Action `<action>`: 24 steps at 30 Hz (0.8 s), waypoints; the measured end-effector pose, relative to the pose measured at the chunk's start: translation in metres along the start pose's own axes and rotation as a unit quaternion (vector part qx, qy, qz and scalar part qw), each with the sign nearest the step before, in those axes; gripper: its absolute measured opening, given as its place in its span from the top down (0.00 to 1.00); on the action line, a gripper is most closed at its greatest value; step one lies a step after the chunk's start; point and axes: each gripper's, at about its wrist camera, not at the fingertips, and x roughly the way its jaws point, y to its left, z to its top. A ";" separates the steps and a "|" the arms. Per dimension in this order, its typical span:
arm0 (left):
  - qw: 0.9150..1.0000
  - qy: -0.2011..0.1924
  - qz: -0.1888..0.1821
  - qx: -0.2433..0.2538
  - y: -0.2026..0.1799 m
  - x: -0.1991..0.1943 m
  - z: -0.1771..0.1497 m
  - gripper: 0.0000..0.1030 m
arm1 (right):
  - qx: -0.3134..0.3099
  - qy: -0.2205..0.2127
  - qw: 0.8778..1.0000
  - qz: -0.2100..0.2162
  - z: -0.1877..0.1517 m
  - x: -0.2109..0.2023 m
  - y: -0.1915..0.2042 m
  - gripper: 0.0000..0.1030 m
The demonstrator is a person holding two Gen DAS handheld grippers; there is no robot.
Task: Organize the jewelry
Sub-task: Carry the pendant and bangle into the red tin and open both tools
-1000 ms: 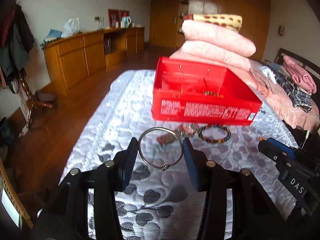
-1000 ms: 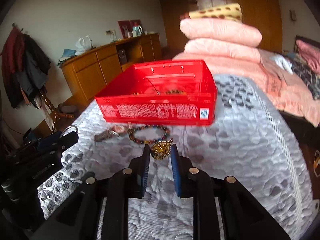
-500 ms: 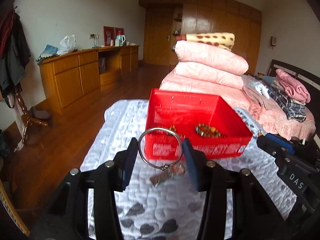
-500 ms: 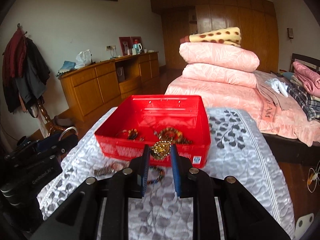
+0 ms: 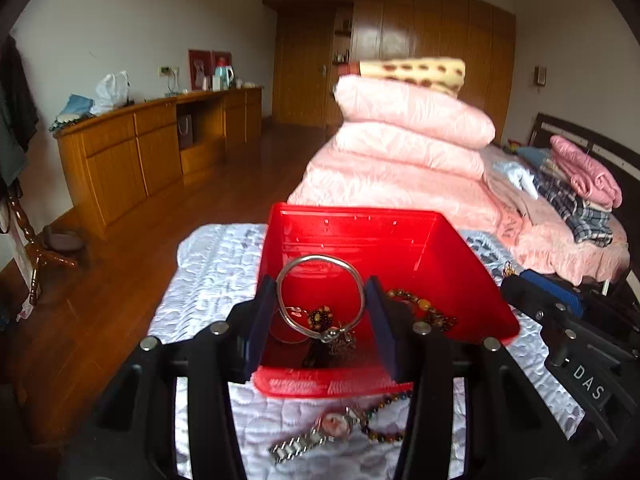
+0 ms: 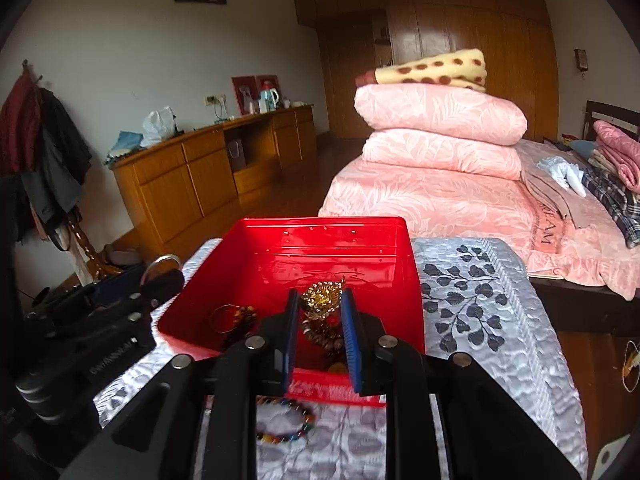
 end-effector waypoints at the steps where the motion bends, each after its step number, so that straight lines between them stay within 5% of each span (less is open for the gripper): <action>1: 1.000 0.007 -0.002 0.000 0.000 0.009 0.001 0.57 | 0.001 0.004 1.000 -0.001 0.001 0.006 -0.001 0.80; 10: 0.999 0.051 -0.003 -0.013 0.004 0.057 0.000 0.57 | 0.014 0.043 0.999 -0.003 0.000 0.046 -0.011 0.78; 12: 0.998 0.059 -0.008 -0.013 0.006 0.063 -0.001 0.55 | 0.021 0.046 0.999 -0.007 -0.002 0.050 -0.014 0.55; 17: 0.998 0.055 0.002 -0.012 0.011 0.062 -0.006 0.20 | 0.036 0.036 0.999 -0.009 -0.005 0.046 -0.021 0.54; 24: 1.000 0.012 0.017 -0.019 0.024 0.025 -0.009 0.13 | 0.060 0.026 0.998 -0.007 -0.017 0.027 -0.035 0.52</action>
